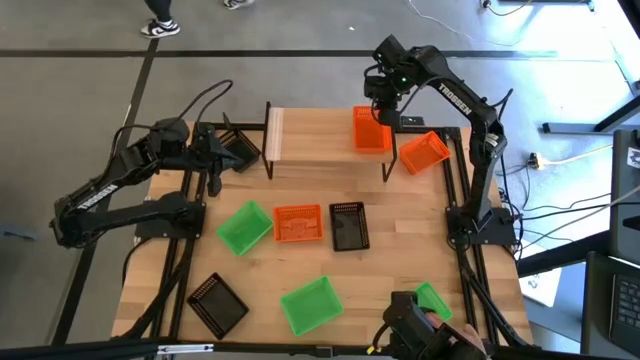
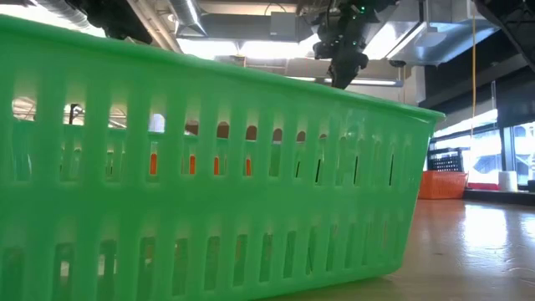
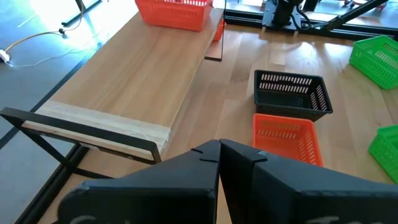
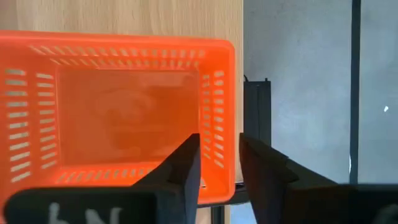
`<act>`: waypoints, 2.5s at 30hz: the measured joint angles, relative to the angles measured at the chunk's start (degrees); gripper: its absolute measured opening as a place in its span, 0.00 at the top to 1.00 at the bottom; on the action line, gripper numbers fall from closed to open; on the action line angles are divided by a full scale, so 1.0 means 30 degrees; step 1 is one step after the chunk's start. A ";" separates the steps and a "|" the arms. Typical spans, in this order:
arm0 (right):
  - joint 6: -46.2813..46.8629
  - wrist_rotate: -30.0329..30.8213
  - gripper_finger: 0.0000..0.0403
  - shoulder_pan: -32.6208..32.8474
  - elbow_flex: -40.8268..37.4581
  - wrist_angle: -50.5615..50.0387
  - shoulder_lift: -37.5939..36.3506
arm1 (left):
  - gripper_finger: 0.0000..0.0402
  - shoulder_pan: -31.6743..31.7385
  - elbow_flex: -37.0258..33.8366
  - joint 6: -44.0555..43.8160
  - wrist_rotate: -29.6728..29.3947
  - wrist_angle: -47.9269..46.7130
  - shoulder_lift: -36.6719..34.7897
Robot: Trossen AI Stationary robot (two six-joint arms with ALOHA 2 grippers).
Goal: Stack baskets on shelf by color
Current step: Put the top green bin on the shelf
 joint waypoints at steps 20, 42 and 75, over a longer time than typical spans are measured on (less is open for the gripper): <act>0.2186 -0.0211 0.70 0.1887 0.4460 -0.2634 -0.1139 | 1.00 0.0007 0.0000 -0.0976 0.0009 0.0007 0.0000; 0.5778 -0.0199 0.70 0.4554 0.4189 -0.4073 -0.6085 | 0.80 0.0011 0.0000 -0.9721 -0.6418 -0.0889 0.0255; 0.6601 -0.6222 0.70 0.4554 0.4058 -0.4065 -0.7898 | 0.80 -0.3717 -0.3509 -1.4402 0.0233 -0.5259 0.0648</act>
